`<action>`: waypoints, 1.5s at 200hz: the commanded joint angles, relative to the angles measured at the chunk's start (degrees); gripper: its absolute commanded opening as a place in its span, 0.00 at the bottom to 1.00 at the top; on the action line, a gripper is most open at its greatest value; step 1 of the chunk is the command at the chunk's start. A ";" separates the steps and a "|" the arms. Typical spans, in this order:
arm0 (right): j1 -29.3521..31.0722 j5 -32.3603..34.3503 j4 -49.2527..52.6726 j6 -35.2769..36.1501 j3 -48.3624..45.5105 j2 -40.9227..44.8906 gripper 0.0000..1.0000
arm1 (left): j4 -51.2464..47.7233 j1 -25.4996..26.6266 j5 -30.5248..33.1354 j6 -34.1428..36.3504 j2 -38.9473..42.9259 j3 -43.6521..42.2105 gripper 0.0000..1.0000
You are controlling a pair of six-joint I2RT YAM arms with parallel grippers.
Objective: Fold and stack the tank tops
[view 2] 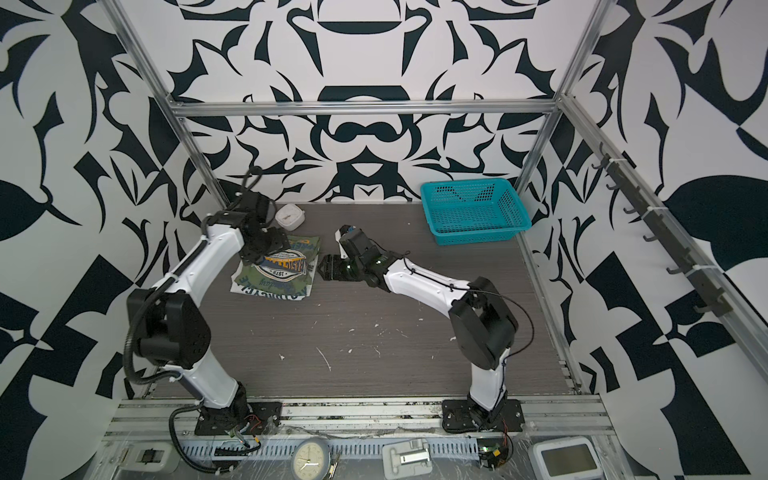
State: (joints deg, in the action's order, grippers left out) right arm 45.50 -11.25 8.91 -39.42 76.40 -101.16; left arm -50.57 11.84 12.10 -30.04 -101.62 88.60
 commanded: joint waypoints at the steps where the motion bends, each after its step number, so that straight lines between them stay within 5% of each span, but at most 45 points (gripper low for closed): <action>1: -0.14 4.89 2.38 3.81 -5.30 6.91 0.70 | -3.73 3.27 3.28 -0.25 -5.52 1.90 0.89; 32: -0.56 9.02 3.63 5.04 -13.94 15.45 0.71 | -4.82 9.32 7.20 1.82 -12.49 4.26 0.91; 75: -1.89 12.74 6.06 5.15 -21.35 23.67 0.71 | -8.29 9.27 16.53 1.79 -19.84 5.22 0.86; 122: -4.07 16.09 10.46 5.65 -25.13 31.92 0.71 | -5.59 1.04 17.70 5.95 -21.25 3.09 0.71; 179: -7.32 21.26 18.45 7.43 -26.95 42.30 0.71 | -0.83 -8.57 16.86 11.54 -22.75 5.66 0.70; 258: -8.20 27.56 18.86 4.53 -33.43 54.24 0.71 | 0.28 -11.65 18.90 16.83 -28.42 17.40 0.76; 300: -8.23 28.58 15.22 8.98 -36.27 56.84 0.74 | -4.59 -11.22 18.91 15.23 -28.29 24.09 0.83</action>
State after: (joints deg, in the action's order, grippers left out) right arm 37.47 14.61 27.46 -32.88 40.80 -45.52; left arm -51.09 0.56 30.09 -13.80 -130.37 109.27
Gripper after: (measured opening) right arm 0.730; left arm 0.799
